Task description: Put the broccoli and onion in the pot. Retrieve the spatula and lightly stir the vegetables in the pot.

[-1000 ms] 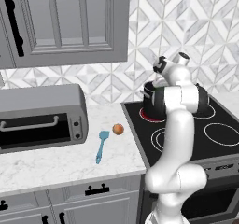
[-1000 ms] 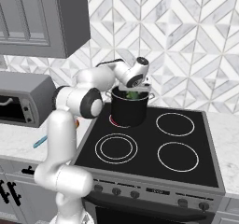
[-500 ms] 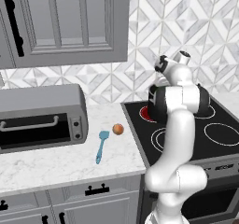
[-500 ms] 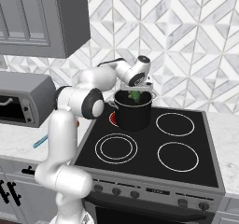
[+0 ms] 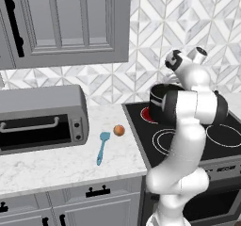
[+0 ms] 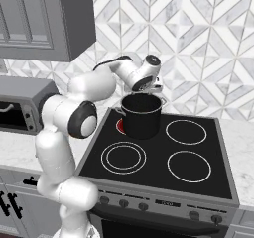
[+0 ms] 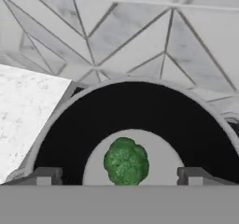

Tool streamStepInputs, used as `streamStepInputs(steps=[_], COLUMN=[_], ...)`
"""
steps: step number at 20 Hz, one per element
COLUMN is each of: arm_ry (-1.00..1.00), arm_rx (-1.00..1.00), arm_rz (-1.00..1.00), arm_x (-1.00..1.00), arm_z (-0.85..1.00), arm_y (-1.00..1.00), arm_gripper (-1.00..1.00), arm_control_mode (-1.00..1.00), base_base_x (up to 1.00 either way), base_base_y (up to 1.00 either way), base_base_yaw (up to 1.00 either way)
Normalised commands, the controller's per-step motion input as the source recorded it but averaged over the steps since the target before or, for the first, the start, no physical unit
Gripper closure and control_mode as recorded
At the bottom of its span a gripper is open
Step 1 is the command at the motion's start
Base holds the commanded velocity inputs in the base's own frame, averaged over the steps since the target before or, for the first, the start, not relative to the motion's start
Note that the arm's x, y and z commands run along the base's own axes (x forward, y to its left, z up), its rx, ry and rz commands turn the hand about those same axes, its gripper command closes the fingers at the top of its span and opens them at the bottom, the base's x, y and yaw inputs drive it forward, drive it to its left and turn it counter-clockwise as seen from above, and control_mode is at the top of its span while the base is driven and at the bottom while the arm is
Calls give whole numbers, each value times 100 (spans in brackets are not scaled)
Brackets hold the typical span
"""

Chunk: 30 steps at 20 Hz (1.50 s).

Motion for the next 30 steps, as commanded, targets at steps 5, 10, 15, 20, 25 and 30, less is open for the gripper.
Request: streamStepInputs(steps=[5, 10, 15, 20, 25, 30], arm_ry=[-28, -7, 0, 1, 9, 17], arm_rx=[-1, -7, -12, -11, -2, 0], arm_rz=[0, 0, 1, 1, 0, -1], arm_x=[-100, -99, -83, -56, -35, -17], arm_z=[97, 53, 20, 3, -8, -47], arm_y=[49, 89, 100, 100, 76, 35], arm_gripper=[-100, -100, -100, -100, -100, -100], arm_control_mode=[-100, -100, -100, -100, -100, -100], base_base_x=[0, 0, 0, 0, 0, 0], base_base_y=[0, 0, 0, 0, 0, 0], base_base_yaw=[0, 0, 0, 0, 0, 0])
